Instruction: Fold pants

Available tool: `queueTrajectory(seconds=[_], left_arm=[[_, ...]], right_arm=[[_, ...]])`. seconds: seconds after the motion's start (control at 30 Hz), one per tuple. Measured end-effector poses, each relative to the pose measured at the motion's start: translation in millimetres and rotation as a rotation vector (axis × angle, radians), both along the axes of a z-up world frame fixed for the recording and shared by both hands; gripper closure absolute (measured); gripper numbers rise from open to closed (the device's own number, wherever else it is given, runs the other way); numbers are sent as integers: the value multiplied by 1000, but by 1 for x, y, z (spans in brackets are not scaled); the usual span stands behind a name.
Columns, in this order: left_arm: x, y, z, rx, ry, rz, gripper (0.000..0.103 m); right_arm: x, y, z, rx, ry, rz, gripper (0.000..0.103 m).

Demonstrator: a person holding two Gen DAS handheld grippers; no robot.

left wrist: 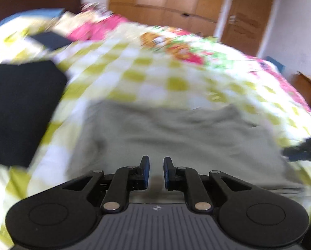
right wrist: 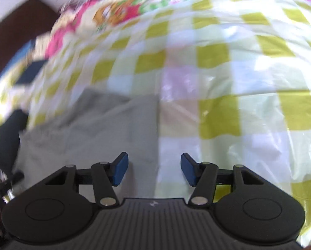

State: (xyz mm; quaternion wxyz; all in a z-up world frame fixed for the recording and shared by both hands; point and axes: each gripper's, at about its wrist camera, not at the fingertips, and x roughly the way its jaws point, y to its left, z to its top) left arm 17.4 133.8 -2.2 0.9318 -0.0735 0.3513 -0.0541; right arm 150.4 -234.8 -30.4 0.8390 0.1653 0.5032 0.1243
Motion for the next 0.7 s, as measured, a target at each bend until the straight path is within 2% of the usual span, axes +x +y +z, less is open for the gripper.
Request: queueTrajectory(seconds=[0.17,0.3,0.43,0.47,0.5,0.53,0.57,0.63,0.7], left_arm=[[-3,-82,13,27,-57,-255,73],[-2,-140,6,102,-81,-416,70],[16,-165,-17,116,59,-454,69],[16,-167,-22,120,84,-462,69],[13,-168,-24,133,88,-463,69],[9,-169,-21,143,81,-465,69],[6,-169,-16,135,74,-473,69],[3,-171,-9,102,58,-494,68],[1,-179,-9,106,56,-537,65]], right_arm=[[32,-16,-14,165,-15,13,44],[49,-10,-25,229,-12,69,44],[57,-15,-41,356,24,80,44],[58,-18,-43,391,33,63,51],[58,-22,-45,425,45,52,58],[57,-26,-44,454,42,53,72],[56,-29,-43,463,28,55,75],[56,-33,-44,469,17,58,75],[59,-34,-49,471,32,62,74]])
